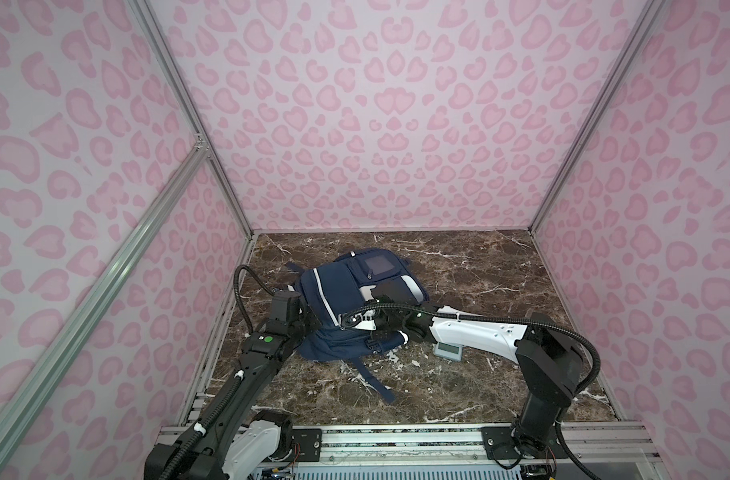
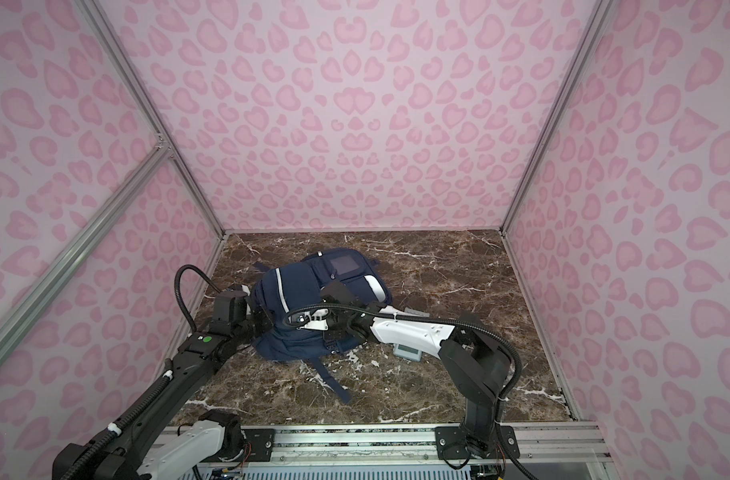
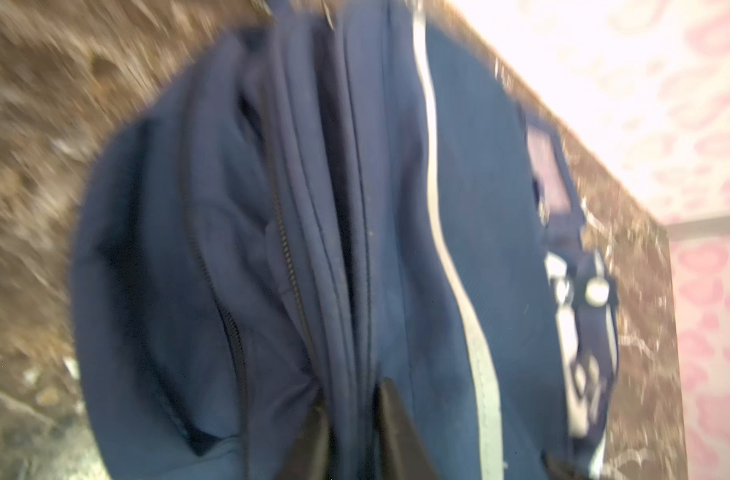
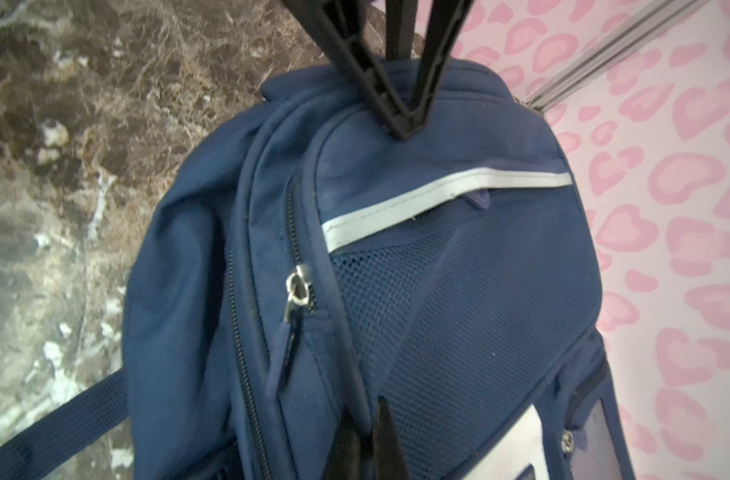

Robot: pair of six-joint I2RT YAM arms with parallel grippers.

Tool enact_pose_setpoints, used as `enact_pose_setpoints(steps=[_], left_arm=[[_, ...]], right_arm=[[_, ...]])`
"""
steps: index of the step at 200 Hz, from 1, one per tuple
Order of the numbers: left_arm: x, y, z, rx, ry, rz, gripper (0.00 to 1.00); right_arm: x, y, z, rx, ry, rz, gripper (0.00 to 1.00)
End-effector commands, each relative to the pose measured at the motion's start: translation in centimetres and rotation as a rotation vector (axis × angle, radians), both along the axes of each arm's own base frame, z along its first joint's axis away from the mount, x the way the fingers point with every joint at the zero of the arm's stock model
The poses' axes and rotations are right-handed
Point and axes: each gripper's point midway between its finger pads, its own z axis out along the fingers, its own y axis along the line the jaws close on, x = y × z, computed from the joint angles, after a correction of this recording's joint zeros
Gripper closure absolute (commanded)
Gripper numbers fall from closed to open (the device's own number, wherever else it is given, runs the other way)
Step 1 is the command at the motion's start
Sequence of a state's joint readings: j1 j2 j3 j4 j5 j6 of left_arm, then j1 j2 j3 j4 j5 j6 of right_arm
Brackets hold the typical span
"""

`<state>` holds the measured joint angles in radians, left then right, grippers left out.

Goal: Pack the student bag

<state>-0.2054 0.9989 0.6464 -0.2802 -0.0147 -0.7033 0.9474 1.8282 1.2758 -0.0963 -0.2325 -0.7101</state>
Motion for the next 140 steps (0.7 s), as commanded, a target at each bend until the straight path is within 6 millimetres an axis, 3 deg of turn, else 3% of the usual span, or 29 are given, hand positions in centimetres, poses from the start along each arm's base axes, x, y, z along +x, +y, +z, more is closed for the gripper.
enact_pose_setpoints(steps=[1,15,29,44,60,88,120,140], left_arm=[[2.1,1.3,3.5,0.078,-0.139,0.046,0.40],[1.3,2.1,4.1,0.120,-0.141,0.059,0.20],[0.0,2.3,4.7,0.118,-0.171,0.059,0.17],[-1.4,1.3,5.0,0.063,-0.211,0.013,0.26],[-2.1,-1.8,4.9,-0.092,-0.254,-0.096,0.47],[-3.4,-7.0,3.6,-0.239,-0.256,-0.243,0.55],[-3.4,-8.2,3.4,-0.222,-0.276,-0.241,0.55],[-3.1,-8.1,1.3,-0.213,-0.187,-0.209,0.59]], right_arm=[[-0.8,1.5,-0.6,0.062,0.199,-0.078,1.00],[-0.1,2.0,-0.6,0.082,0.250,-0.149,1.00],[0.6,2.1,-0.9,0.101,0.285,-0.210,1.00],[1.2,2.1,-1.0,0.124,0.312,-0.256,1.00],[1.4,2.2,-1.1,0.136,0.341,-0.281,1.00],[1.3,2.5,-0.8,0.149,0.367,-0.291,1.00],[0.8,2.7,-0.4,0.164,0.391,-0.283,1.00],[0.6,2.9,-0.4,0.167,0.401,-0.278,1.00]])
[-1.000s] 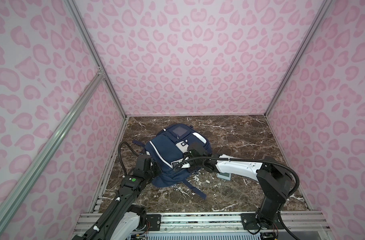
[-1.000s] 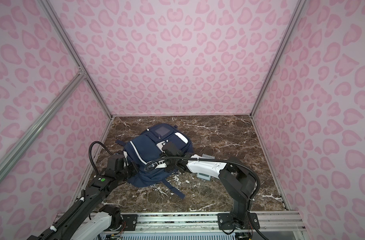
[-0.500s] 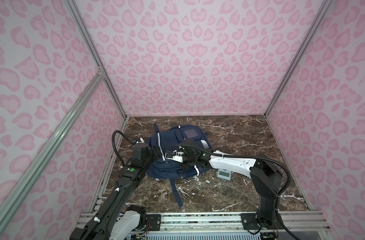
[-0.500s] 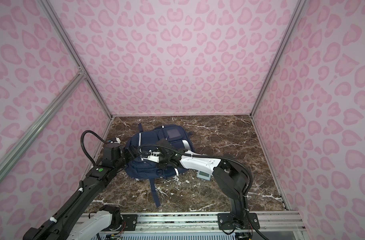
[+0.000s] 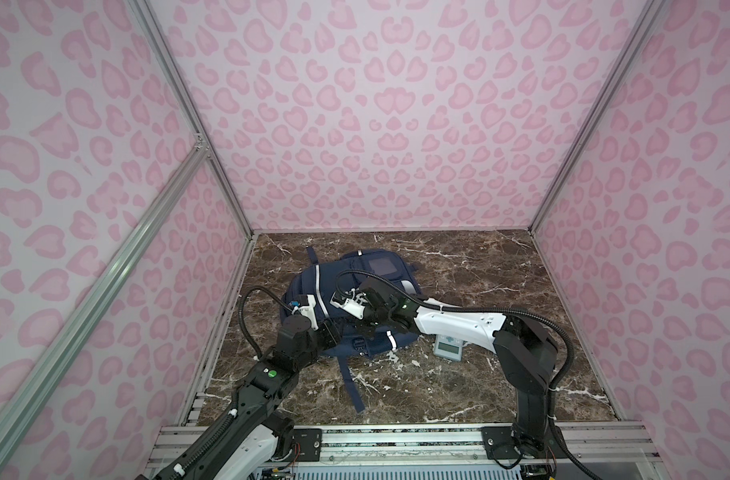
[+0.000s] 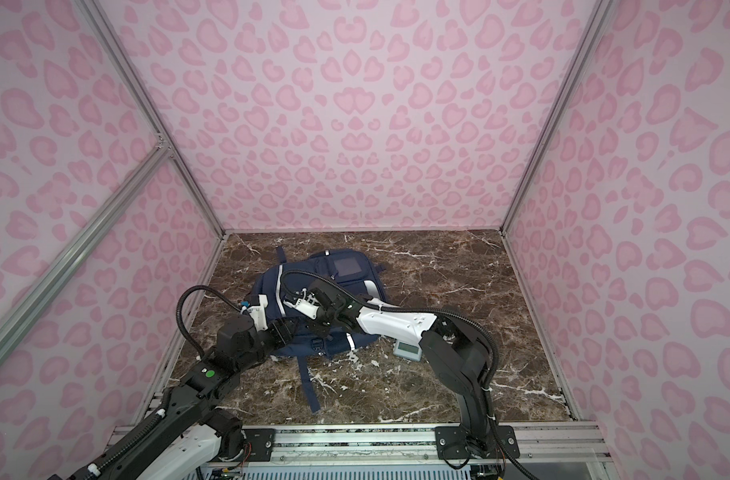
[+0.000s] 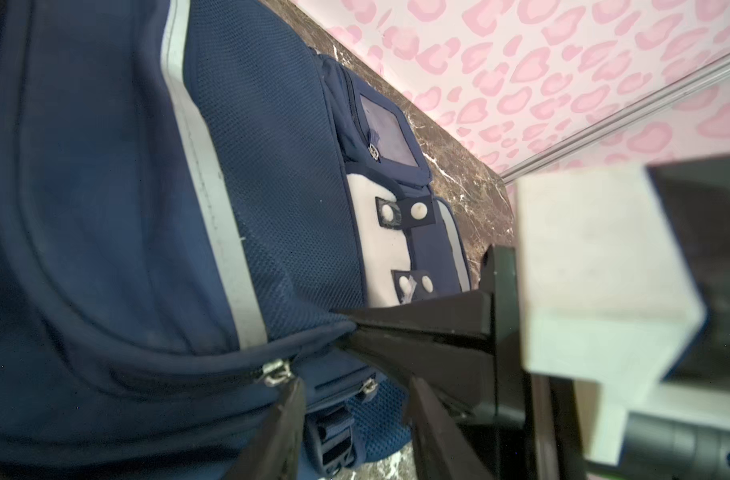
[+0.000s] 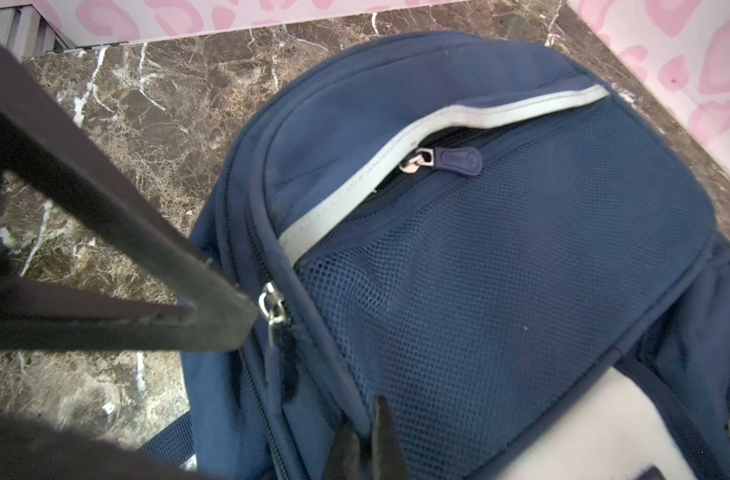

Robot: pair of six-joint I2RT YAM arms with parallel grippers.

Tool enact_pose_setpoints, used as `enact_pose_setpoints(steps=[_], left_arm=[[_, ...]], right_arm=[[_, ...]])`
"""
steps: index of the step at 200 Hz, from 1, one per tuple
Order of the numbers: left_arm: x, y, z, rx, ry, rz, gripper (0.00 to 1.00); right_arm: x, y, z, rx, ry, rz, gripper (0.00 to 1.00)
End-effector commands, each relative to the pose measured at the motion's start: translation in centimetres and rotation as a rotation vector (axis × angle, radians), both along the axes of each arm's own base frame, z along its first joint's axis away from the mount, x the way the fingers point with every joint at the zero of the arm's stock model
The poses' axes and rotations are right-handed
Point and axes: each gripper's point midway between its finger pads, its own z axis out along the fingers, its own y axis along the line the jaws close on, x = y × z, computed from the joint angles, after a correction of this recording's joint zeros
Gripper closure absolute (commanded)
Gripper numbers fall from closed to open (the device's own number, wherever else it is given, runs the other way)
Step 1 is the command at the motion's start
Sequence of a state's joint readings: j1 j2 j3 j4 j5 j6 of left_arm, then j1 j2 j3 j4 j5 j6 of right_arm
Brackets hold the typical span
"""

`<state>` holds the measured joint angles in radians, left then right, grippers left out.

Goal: Pack the student bag

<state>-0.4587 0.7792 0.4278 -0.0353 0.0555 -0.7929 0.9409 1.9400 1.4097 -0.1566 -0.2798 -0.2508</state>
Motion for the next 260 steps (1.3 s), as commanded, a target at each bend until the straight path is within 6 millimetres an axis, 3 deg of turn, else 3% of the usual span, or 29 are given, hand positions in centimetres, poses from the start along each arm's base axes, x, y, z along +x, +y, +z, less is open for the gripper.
enact_pose_setpoints(steps=[1,18,39,83,98,117,153,190,225,260], left_arm=[[0.9,0.0,-0.1,-0.031,0.018,0.048,0.60],[0.8,-0.2,-1.8,-0.051,0.075,0.067,0.67],[0.4,1.1,-3.1,0.036,0.112,0.146,0.73],[0.2,3.4,-3.2,0.174,0.099,0.238,0.65],[0.3,3.9,-3.4,0.207,0.099,0.252,0.54],[0.4,4.3,-3.4,0.234,0.094,0.269,0.49],[1.1,3.0,-3.5,0.193,0.075,0.226,0.56],[1.7,2.4,-4.2,0.231,0.119,0.210,0.51],[1.3,2.1,-4.3,0.202,0.154,0.199,0.80],[0.4,3.1,-4.5,0.249,0.205,0.180,0.90]], right_arm=[[-0.4,0.8,0.5,0.045,0.034,-0.006,1.00],[-0.3,0.9,0.8,0.051,0.032,-0.009,1.00],[-0.2,1.0,0.9,0.058,0.031,-0.015,1.00],[-0.4,1.2,0.9,0.060,0.032,-0.012,1.00],[-0.3,1.1,0.8,0.055,0.033,-0.015,1.00],[-0.3,1.1,0.8,0.057,0.032,-0.014,1.00],[-0.8,1.6,0.7,0.062,0.039,-0.001,1.00],[-1.6,1.9,0.6,0.071,0.054,0.017,1.00],[-1.2,0.7,-0.2,0.038,0.044,-0.023,1.00],[0.1,-1.3,-1.4,-0.020,0.028,-0.079,1.00]])
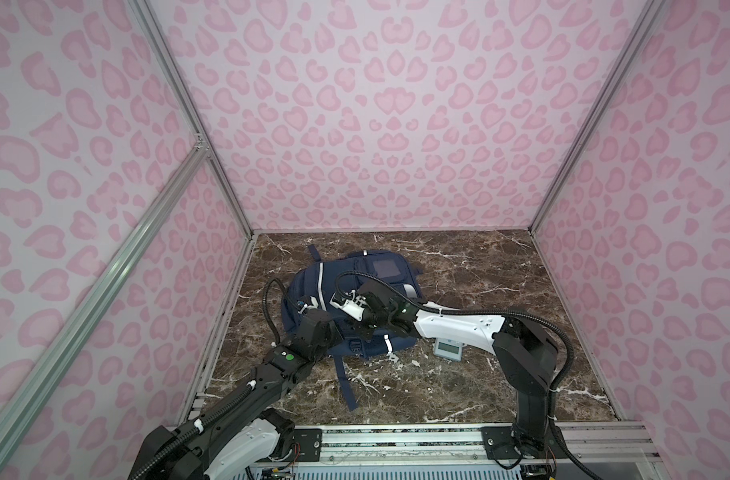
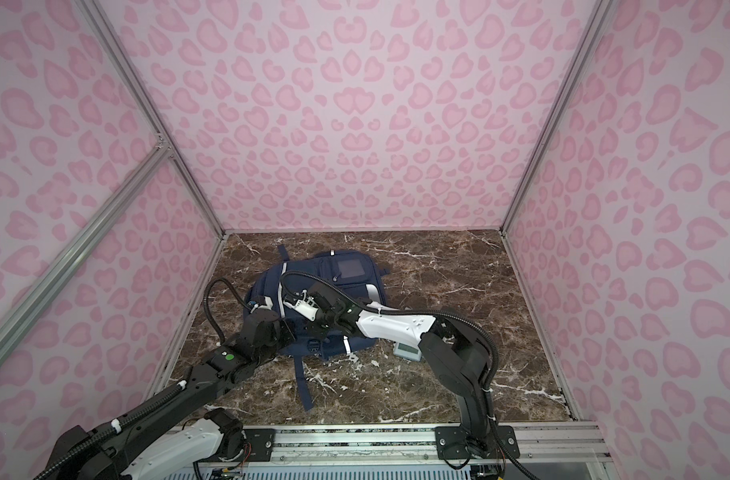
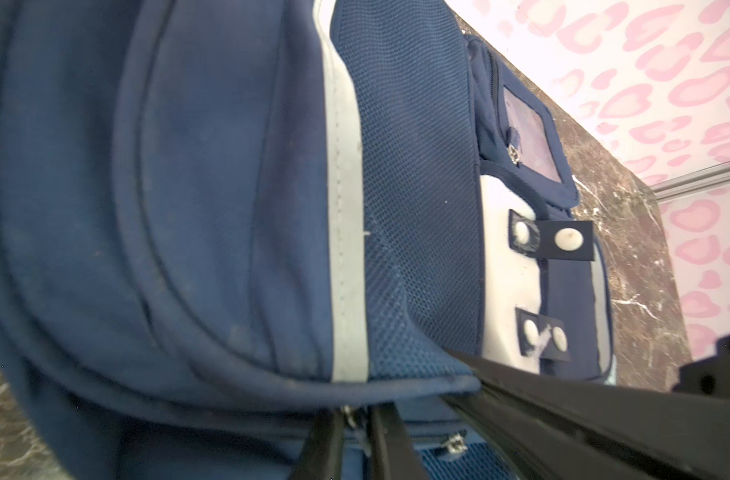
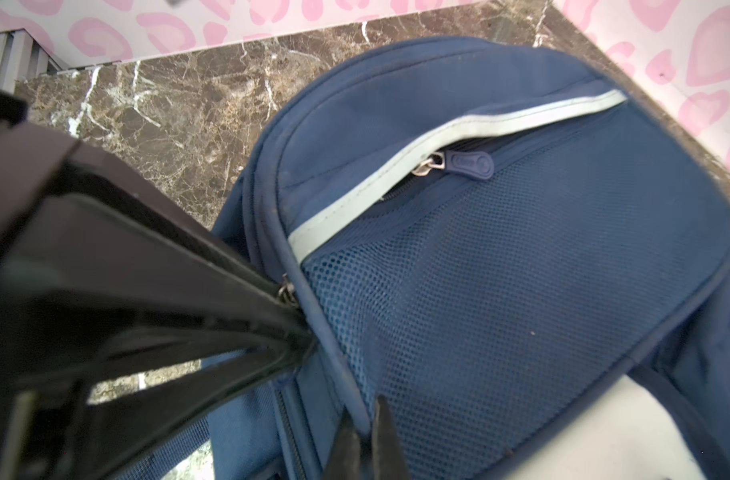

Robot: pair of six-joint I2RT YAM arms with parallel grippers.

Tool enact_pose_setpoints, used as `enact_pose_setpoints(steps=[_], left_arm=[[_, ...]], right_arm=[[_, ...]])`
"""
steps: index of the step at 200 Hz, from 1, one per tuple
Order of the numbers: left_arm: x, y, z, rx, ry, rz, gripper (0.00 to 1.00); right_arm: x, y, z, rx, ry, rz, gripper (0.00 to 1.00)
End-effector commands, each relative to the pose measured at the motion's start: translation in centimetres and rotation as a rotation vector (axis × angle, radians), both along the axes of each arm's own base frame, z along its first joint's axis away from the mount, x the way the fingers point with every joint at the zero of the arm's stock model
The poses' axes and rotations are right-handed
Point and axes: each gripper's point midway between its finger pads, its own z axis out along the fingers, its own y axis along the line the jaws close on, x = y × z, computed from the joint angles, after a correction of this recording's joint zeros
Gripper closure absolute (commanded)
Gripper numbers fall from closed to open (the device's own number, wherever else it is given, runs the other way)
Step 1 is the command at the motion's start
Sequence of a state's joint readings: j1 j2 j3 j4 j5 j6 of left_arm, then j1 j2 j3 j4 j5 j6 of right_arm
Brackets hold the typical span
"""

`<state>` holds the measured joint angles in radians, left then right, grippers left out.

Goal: Pack the student bag

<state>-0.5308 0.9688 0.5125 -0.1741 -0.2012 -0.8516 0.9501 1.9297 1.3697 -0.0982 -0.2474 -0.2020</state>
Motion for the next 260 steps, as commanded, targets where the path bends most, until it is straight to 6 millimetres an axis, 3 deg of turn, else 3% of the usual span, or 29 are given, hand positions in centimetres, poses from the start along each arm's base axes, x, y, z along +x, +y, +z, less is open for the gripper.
enact_pose_setpoints(steps=[1,25,48,97,116,139,162,178,190,213,237,248,260], left_arm=[[-0.6,1.1,-0.4,0.050,0.046,0.006,0.90],[-1.0,2.6,-1.4,0.087,0.077,0.031,0.97],[-1.5,4.6,-2.2,0.147,0.115,0.066,0.97],[-2.3,7.2,-1.3,0.202,0.111,0.115,0.97],[-2.6,6.4,-1.3,0.172,0.118,0.069,0.97],[-3.0,2.7,-1.5,0.027,0.107,-0.053,0.97],[-3.7,0.4,-0.9,-0.012,0.091,-0.130,0.97],[-4.0,-1.0,-0.1,-0.042,0.079,-0.178,0.97],[-4.1,-1.7,0.3,-0.073,0.072,-0.202,0.97],[-4.3,-2.7,1.1,-0.127,0.058,-0.236,0.97],[-4.5,-3.1,1.7,-0.149,0.059,-0.254,0.97],[-4.6,-3.0,1.8,-0.145,0.061,-0.253,0.97],[-4.7,-2.6,1.6,-0.124,0.065,-0.244,0.97]], right_arm=[[0.0,-1.4,-1.4,-0.047,0.031,-0.032,1.00],[0.1,-1.7,-1.5,-0.062,0.024,-0.036,1.00],[0.5,-2.3,-1.6,-0.086,0.004,-0.062,1.00],[2.2,-4.9,-2.1,-0.185,-0.070,-0.129,1.00],[3.0,-6.0,-1.9,-0.171,-0.060,-0.149,1.00],[4.3,-6.8,-1.3,-0.141,-0.096,-0.172,1.00],[4.6,-6.6,-0.2,-0.111,-0.122,-0.170,0.60],[3.0,-5.5,1.2,-0.024,-0.132,-0.111,0.43],[1.4,-4.5,2.3,0.048,-0.158,-0.050,0.39],[-1.2,-2.4,3.5,0.133,-0.232,0.037,0.39],[-2.5,-0.4,2.7,0.111,-0.306,0.082,0.45],[-2.5,0.0,1.9,0.090,-0.309,0.087,0.53],[-1.9,-0.1,1.3,0.059,-0.304,0.055,0.75]])
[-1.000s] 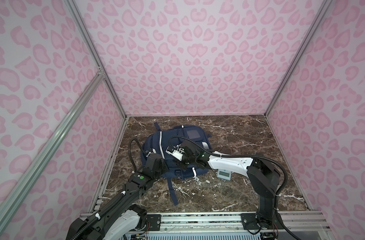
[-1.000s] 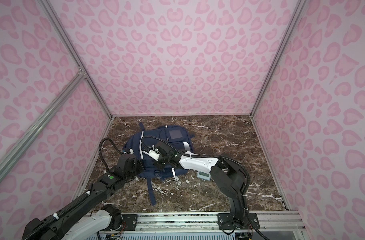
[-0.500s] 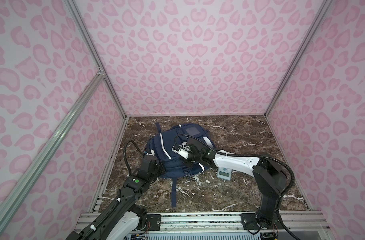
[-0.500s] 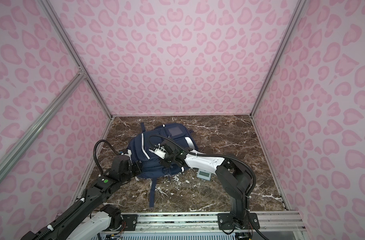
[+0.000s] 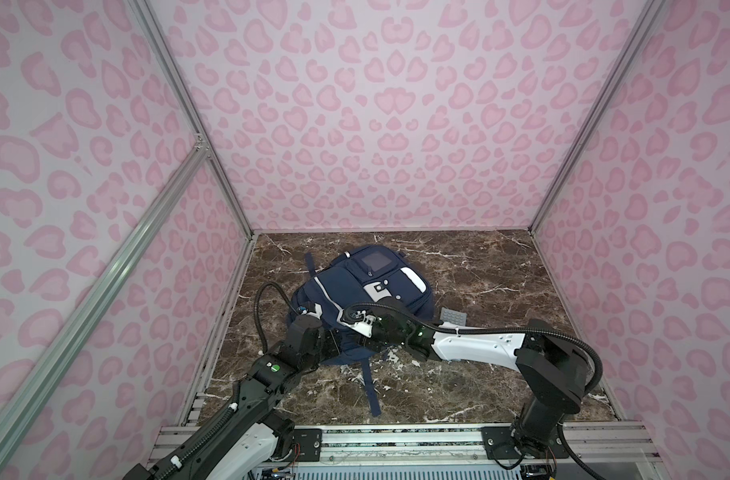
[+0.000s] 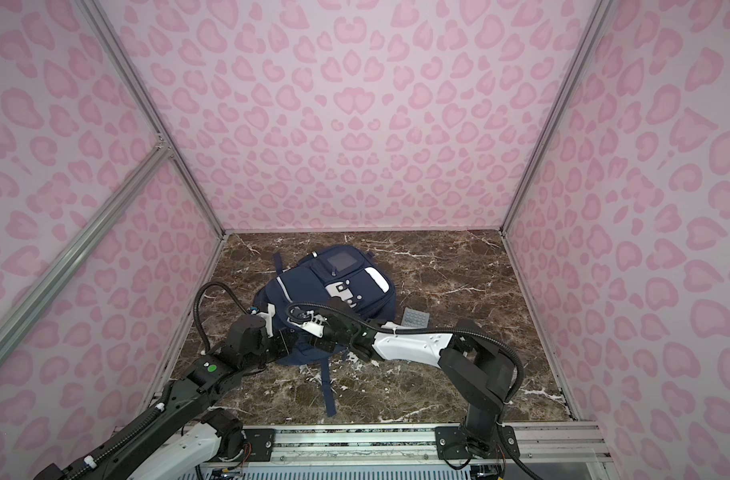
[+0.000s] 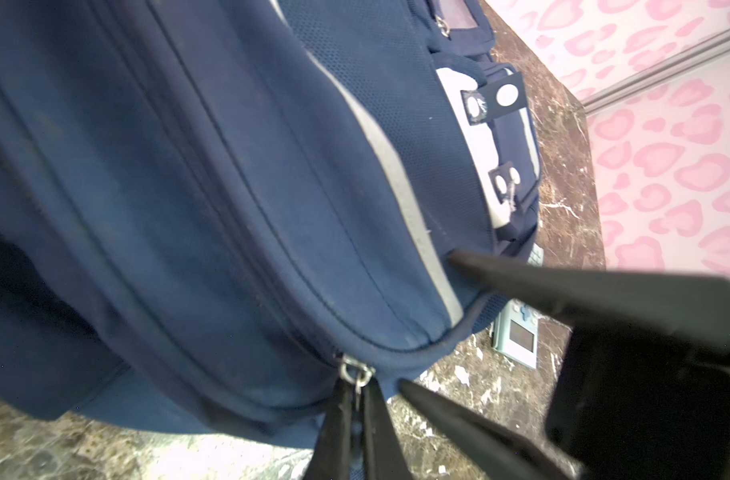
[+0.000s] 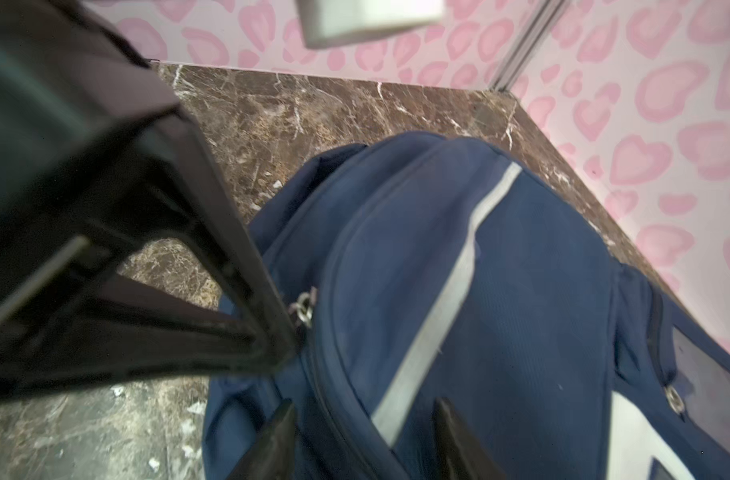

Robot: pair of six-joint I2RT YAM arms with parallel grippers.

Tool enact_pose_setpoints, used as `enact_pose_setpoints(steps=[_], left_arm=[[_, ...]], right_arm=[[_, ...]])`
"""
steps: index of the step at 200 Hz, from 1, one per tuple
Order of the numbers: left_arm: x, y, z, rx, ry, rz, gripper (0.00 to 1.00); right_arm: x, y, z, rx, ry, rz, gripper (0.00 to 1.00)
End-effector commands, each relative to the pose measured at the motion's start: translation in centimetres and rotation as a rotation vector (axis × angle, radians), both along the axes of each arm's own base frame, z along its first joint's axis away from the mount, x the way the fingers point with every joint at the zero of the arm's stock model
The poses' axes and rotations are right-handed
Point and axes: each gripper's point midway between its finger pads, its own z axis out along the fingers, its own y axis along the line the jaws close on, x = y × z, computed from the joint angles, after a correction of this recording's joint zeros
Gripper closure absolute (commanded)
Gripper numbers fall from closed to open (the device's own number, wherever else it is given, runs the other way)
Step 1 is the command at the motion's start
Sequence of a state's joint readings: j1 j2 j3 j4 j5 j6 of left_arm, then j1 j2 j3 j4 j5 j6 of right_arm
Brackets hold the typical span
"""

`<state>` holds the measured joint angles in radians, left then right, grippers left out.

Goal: Pack the student bag

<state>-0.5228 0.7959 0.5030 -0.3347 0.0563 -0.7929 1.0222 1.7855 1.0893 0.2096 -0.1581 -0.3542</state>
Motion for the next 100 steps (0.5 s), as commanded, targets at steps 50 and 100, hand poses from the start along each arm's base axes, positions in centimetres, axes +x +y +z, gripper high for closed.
enact_pose_setpoints(steps=[50,100], left_arm=[[1.6,5.6,0.2,0.074,-0.019,0.177,0.97],[2.5,9.1,0.3,0.102,-0.006,0.303,0.97]], right_arm=[[0.6,-2.4,-0.9,-0.044,-0.059,-0.005,1.00],[1.5,-6.3,-1.9,-0.139,-0.040,0.067,1.00]])
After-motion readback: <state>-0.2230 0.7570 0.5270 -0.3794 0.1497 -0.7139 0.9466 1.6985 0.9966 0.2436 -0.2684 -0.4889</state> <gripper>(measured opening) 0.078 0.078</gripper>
